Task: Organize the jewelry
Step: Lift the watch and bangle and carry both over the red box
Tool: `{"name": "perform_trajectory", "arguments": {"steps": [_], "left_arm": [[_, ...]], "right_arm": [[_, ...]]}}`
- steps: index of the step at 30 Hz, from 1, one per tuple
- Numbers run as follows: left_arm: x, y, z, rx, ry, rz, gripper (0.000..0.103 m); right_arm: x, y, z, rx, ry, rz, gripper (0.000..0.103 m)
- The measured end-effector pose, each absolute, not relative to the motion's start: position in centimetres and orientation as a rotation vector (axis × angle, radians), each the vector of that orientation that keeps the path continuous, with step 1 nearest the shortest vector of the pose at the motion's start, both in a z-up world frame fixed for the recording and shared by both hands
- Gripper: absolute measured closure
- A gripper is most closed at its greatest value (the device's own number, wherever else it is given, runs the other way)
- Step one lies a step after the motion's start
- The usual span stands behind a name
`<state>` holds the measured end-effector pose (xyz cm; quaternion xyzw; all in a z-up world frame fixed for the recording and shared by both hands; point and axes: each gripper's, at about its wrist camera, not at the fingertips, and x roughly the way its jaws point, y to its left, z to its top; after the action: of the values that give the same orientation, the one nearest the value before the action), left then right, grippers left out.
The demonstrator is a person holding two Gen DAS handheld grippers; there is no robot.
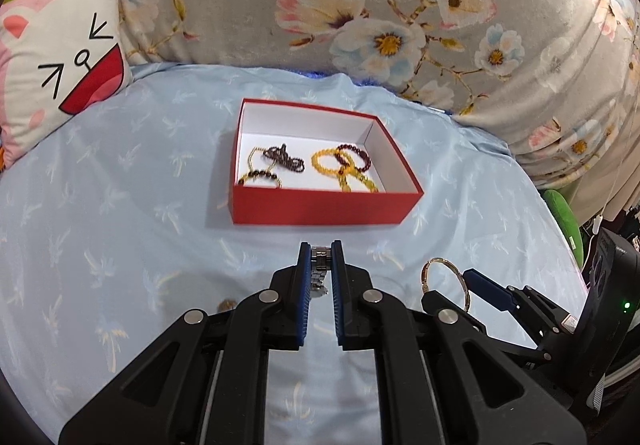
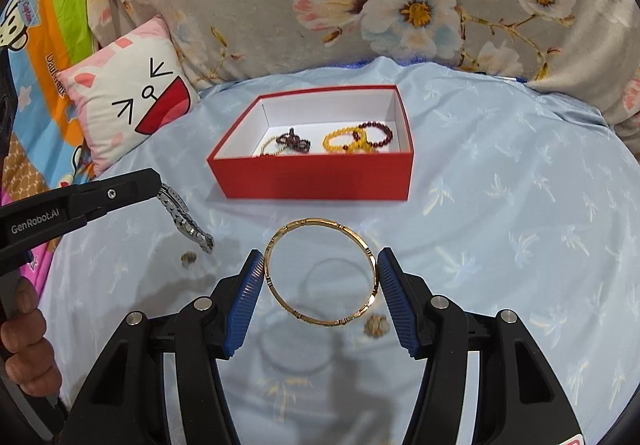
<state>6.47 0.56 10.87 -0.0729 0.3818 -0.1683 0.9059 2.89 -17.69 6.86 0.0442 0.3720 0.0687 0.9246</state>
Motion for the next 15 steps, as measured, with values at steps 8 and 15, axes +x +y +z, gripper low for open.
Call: {"name": "perform_trajectory", "arguments": {"steps": [8, 15], "left_arm": [[11.9, -0.9, 11.9, -0.124, 0.769, -0.351, 0.094], [18.0, -2.4, 11.5, -0.089, 0.757, -0.341, 0.094]], "right_arm": [[8.4, -18.2, 8.4, 0.081, 0.740, 0.141, 0.047], [14.7, -18.8, 8.7, 0.086, 0.720, 0.132, 0.047]]}}
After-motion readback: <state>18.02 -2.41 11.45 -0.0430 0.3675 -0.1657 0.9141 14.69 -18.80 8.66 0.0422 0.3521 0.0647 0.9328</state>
